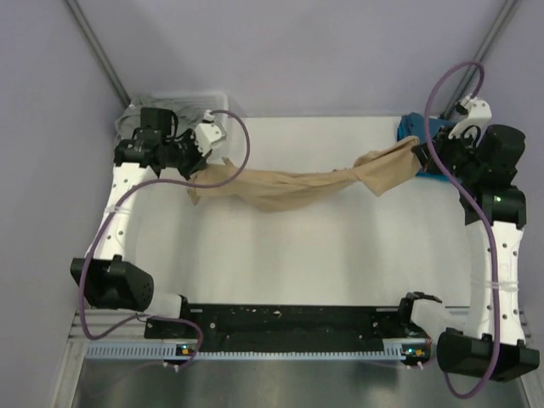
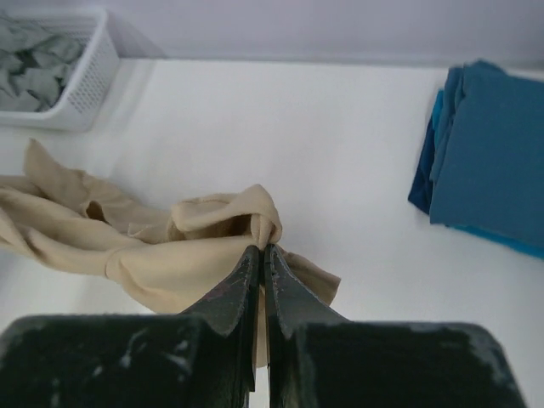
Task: Fold and stack the t-shirts
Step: Flatten out the tshirt
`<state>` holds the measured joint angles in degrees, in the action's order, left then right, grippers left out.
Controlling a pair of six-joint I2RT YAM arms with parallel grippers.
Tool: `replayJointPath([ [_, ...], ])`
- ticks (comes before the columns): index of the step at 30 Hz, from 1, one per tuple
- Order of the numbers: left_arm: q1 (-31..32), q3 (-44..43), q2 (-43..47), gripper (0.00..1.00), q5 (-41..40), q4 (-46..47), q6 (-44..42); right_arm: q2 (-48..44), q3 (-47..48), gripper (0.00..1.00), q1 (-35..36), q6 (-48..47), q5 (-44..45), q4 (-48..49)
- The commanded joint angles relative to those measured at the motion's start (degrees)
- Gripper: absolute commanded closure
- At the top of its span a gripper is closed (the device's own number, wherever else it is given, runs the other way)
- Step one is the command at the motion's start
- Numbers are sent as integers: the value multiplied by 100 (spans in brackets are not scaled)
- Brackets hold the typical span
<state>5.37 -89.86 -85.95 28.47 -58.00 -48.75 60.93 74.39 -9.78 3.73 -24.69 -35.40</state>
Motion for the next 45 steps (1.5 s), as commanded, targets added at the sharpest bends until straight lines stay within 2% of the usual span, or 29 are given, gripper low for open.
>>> replayJointPath([
  [1,-54,179,746,100,-308,1045,262,-414,217,100,20,119,-712,112],
  [3,104,241,843,100,602,14,-499,-529,103,100,20,137,-774,103],
  [4,305,363,861,99,851,-897,-1382,-555,32,100,29,111,-792,103],
  [5,525,652,922,92,914,-1663,-1983,-590,-29,100,20,93,-792,103],
  [8,1088,1890,1264,53,626,-2469,-2629,-617,-240,100,20,84,-844,103],
  [11,1895,2806,1344,39,309,-2848,-2526,-530,-346,100,20,67,-810,112],
  [14,2686,3141,1414,36,273,-2849,-2218,-494,-381,100,20,84,-810,112],
  [16,2759,3063,1406,36,265,-2491,-2008,-529,-425,100,20,67,-775,112],
  [20,2751,3010,1222,35,106,-463,-586,-582,-522,100,20,14,-687,112],
  [21,2777,2975,1073,35,237,-232,-391,-573,-539,100,20,23,-687,112],
  [25,3408,2606,256,39,563,-274,-74,-582,-610,100,20,-3,-608,103],
  [29,3962,2799,-52,36,3,576,347,-608,-698,100,20,-56,-511,103],
  [32,4007,2773,-298,34,-613,1333,796,-591,-733,100,20,-56,-520,103],
  [40,4113,2904,-905,34,-781,1800,824,-538,-724,100,20,-127,-476,95],
  [43,4113,2887,-1072,34,-1298,1889,850,-512,-707,100,20,-135,-476,94],
  [45,4122,2896,-1134,38,-1641,1941,859,-503,-698,100,20,-135,-502,94],
])
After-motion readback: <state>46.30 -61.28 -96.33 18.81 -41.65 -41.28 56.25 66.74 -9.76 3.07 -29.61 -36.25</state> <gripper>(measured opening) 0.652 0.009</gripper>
